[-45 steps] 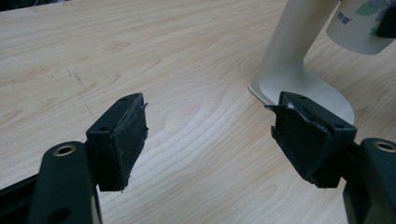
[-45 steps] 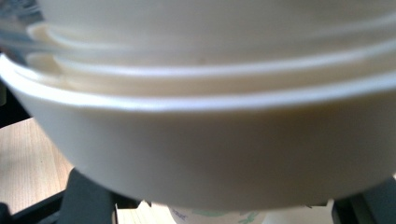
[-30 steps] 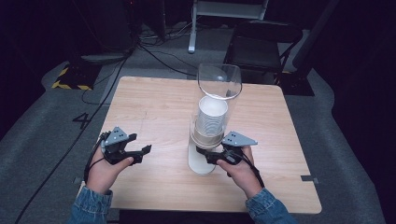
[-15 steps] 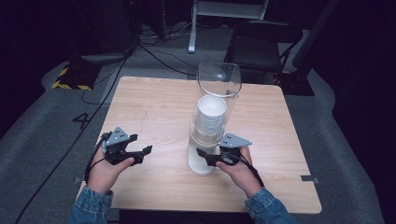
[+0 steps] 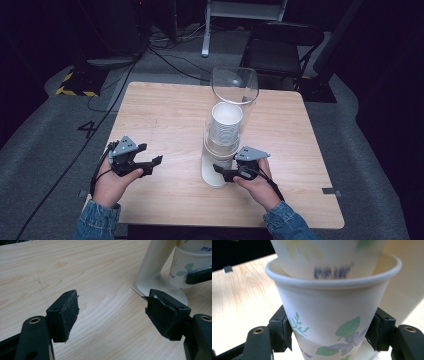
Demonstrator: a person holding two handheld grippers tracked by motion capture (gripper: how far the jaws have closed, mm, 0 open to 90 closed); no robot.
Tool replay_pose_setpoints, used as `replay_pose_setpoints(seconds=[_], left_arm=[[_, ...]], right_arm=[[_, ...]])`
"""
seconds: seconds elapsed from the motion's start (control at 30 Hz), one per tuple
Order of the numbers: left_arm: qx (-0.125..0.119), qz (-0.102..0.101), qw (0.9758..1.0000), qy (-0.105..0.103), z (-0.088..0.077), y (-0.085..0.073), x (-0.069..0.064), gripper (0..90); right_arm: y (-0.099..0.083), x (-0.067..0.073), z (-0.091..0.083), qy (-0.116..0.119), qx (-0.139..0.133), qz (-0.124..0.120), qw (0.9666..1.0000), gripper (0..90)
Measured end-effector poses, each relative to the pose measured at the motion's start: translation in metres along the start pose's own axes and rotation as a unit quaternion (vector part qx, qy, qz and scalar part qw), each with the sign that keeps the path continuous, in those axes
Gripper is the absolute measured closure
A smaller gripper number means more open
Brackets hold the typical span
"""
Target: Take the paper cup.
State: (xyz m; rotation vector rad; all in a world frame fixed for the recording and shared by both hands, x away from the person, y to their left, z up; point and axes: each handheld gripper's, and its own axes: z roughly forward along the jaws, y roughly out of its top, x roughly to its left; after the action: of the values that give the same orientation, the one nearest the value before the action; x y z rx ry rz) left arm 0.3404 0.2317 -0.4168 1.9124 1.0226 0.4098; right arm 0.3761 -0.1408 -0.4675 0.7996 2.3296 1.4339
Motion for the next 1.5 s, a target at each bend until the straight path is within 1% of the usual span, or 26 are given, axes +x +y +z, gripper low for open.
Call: replay_pose_setpoints(seconds=[0.1,0.23,0.47,0.53,0.67,0.73,0.8,0.87,0.97,1.0,1.13,1.17,1.2,1.27,1.3,1.47,1.5], left_arm=[[0.001,0.002,1.0000,0.000,0.001,0.000,0.000,26.1],[0.003,0.000,1.0000,-0.002,0.002,0.000,0.000,26.1],[0.004,0.003,1.0000,-0.005,0.005,0.002,0.001,26.0],[0.004,0.002,1.0000,-0.007,0.006,0.002,0.000,26.1],[0.004,0.004,0.9999,-0.009,0.008,0.003,0.001,25.9],[0.004,-0.001,0.9998,-0.017,0.010,0.004,0.001,25.9],[0.003,-0.001,0.9998,-0.019,0.011,0.005,0.001,25.9],[0.003,-0.001,0.9998,-0.020,0.013,0.005,0.001,25.9],[0.007,0.001,0.9997,-0.023,0.016,0.006,0.001,25.8],[0.007,-0.001,0.9997,-0.024,0.017,0.006,0.000,25.8],[0.008,0.003,0.9996,-0.025,0.019,0.007,0.001,25.8],[0.008,0.003,0.9996,-0.025,0.019,0.007,0.001,25.8],[0.008,0.001,0.9997,-0.024,0.019,0.007,0.002,25.7],[0.008,-0.001,0.9997,-0.023,0.020,0.007,0.003,25.7],[0.012,-0.001,0.9997,-0.021,0.020,0.006,0.003,25.6],[0.021,0.003,0.9997,-0.016,0.021,0.004,0.003,25.7],[0.023,0.004,0.9996,-0.016,0.021,0.004,0.003,25.7]], right_arm=[[-0.002,0.000,0.001,-0.001,0.006,-0.002,1.0000,32.7],[-0.006,0.000,0.000,0.000,0.025,-0.007,0.9997,32.6],[-0.009,-0.001,-0.001,-0.005,0.041,-0.011,0.9991,32.7],[-0.010,-0.001,-0.003,-0.008,0.043,-0.011,0.9990,32.7],[-0.012,-0.007,-0.011,-0.024,0.044,-0.012,0.9987,32.7],[-0.014,-0.011,-0.015,-0.031,0.044,-0.008,0.9985,32.7],[-0.016,-0.015,-0.018,-0.038,0.044,-0.005,0.9983,32.7],[-0.017,-0.016,-0.020,-0.041,0.044,-0.004,0.9982,32.7],[-0.018,-0.021,-0.027,-0.051,0.041,0.002,0.9979,32.6],[-0.018,-0.022,-0.029,-0.055,0.039,0.005,0.9977,32.6],[-0.017,-0.032,-0.041,-0.076,0.030,0.015,0.9966,32.7],[-0.017,-0.032,-0.041,-0.076,0.030,0.015,0.9966,32.7],[-0.017,-0.037,-0.046,-0.084,0.024,0.023,0.9959,32.7],[-0.016,-0.039,-0.048,-0.087,0.021,0.025,0.9957,32.7],[-0.014,-0.043,-0.052,-0.093,0.013,0.030,0.9952,32.7],[-0.010,-0.054,-0.064,-0.111,-0.009,0.052,0.9924,32.5],[-0.010,-0.054,-0.064,-0.111,-0.009,0.052,0.9924,32.5]])
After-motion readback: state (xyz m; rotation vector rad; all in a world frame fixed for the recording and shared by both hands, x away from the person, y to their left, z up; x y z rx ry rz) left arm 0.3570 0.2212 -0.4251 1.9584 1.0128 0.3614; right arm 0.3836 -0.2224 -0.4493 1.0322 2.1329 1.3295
